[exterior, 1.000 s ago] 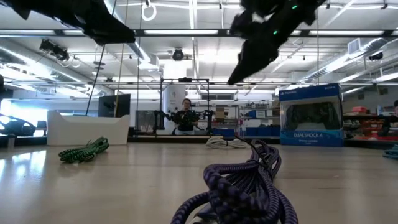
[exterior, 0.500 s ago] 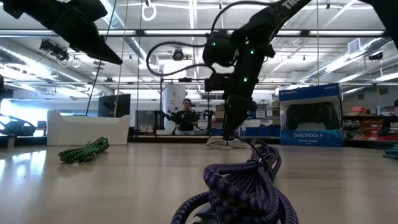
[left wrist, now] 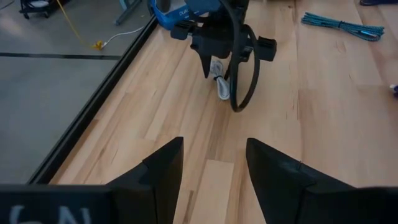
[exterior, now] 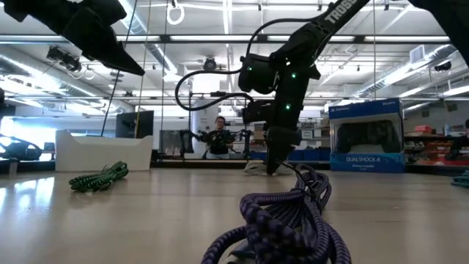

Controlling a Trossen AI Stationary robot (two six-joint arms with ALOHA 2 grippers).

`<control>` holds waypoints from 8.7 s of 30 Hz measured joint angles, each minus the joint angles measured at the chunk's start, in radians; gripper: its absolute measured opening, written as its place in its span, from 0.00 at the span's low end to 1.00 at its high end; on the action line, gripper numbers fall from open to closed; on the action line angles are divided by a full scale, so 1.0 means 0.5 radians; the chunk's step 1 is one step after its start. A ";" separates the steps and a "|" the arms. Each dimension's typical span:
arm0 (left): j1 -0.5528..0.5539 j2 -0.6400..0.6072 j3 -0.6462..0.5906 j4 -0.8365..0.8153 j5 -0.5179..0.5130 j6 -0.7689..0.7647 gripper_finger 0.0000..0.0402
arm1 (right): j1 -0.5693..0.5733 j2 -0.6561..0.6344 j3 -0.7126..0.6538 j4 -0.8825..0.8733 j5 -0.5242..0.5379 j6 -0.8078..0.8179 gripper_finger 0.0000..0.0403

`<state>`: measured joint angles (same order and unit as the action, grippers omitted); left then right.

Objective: Pick and place USB-C Cables
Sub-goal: Put the white charger cable into the white bin, then put the left purple charger cable into the white bin

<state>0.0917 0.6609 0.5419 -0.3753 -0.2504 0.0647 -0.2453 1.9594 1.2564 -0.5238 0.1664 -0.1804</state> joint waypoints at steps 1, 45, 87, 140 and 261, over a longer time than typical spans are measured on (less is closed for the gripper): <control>0.000 0.000 0.000 0.000 0.000 0.000 0.46 | 0.000 -0.008 0.000 0.000 0.002 0.002 0.42; -0.053 0.000 -0.055 0.814 0.592 0.120 0.46 | 0.528 -0.719 0.001 0.973 -0.021 -0.090 0.00; -0.053 0.001 -0.183 0.904 0.412 0.105 0.68 | 0.443 0.186 -0.058 0.766 -0.280 0.286 0.36; -0.101 0.518 -0.179 1.444 0.459 0.267 0.66 | 0.605 -0.485 -0.066 1.285 0.103 -0.118 0.05; -0.595 0.286 0.080 -0.052 0.252 -0.318 0.47 | 0.659 -0.483 -0.292 0.203 -0.270 0.711 0.49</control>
<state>-0.2058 0.8039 0.5819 -0.4013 -0.1243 -0.0943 0.0843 1.7180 1.1103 -0.4222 0.0313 0.1752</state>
